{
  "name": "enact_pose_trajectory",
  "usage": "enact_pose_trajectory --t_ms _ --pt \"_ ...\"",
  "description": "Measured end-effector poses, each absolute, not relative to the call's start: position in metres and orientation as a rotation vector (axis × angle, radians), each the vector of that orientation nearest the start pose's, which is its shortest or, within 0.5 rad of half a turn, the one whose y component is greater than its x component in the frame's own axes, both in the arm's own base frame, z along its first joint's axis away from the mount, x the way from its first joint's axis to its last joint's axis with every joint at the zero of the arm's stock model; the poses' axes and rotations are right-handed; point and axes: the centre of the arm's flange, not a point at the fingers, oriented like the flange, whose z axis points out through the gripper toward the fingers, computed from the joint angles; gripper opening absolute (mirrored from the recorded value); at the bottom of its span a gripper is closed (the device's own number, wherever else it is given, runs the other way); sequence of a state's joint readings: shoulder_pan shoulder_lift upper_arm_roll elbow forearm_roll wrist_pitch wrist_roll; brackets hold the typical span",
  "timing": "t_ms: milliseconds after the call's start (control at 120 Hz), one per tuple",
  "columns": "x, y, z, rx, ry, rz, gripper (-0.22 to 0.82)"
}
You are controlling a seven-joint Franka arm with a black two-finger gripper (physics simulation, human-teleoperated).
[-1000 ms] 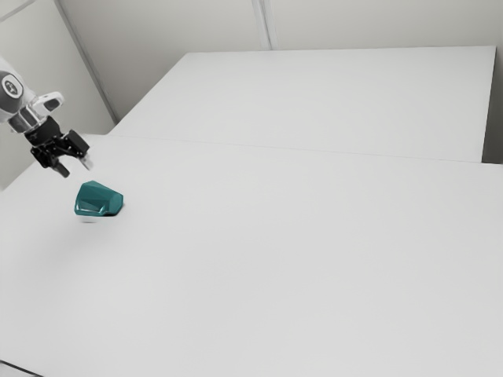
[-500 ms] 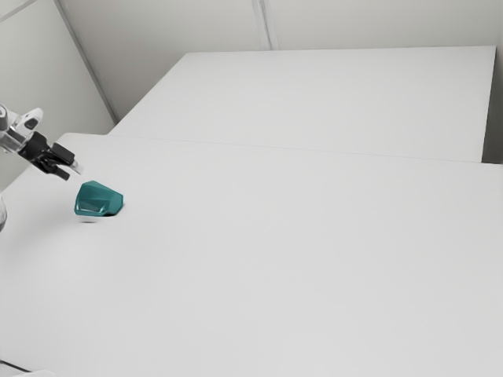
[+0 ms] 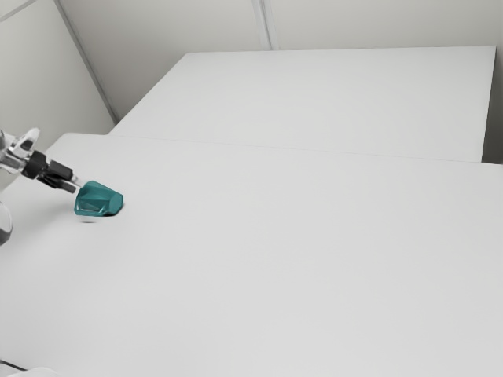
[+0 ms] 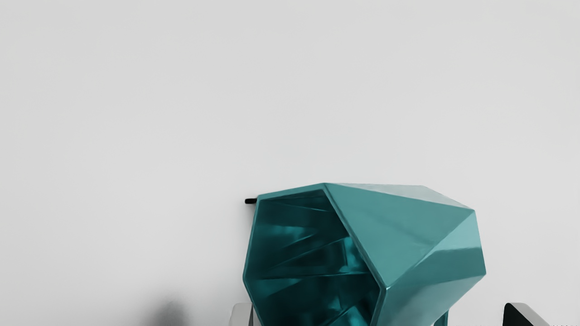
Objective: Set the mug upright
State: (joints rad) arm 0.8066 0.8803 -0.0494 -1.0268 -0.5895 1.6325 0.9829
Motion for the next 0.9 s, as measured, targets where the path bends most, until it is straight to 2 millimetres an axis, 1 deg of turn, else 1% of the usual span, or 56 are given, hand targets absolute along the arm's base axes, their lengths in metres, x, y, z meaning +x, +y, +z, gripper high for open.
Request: enact_pose_trajectory --t_ms 50,167,258,400,658,692,825,900 --pt "0.574 0.481 0.308 2.486 -0.127 0.402 0.6" --pt "0.577 0.477 0.303 2.445 -0.162 0.42 0.6" --pt "0.576 0.476 0.304 2.409 -0.181 0.432 0.6" --pt "0.568 0.475 0.304 2.322 -0.192 0.454 0.6" --pt "0.57 0.464 0.287 2.228 -0.22 0.457 0.6" --pt "0.571 0.462 0.286 2.221 -0.225 0.458 0.58" --pt "0.571 0.458 0.285 2.2 -0.239 0.461 0.45" --pt "0.571 0.457 0.28 2.185 -0.24 0.458 0.39"
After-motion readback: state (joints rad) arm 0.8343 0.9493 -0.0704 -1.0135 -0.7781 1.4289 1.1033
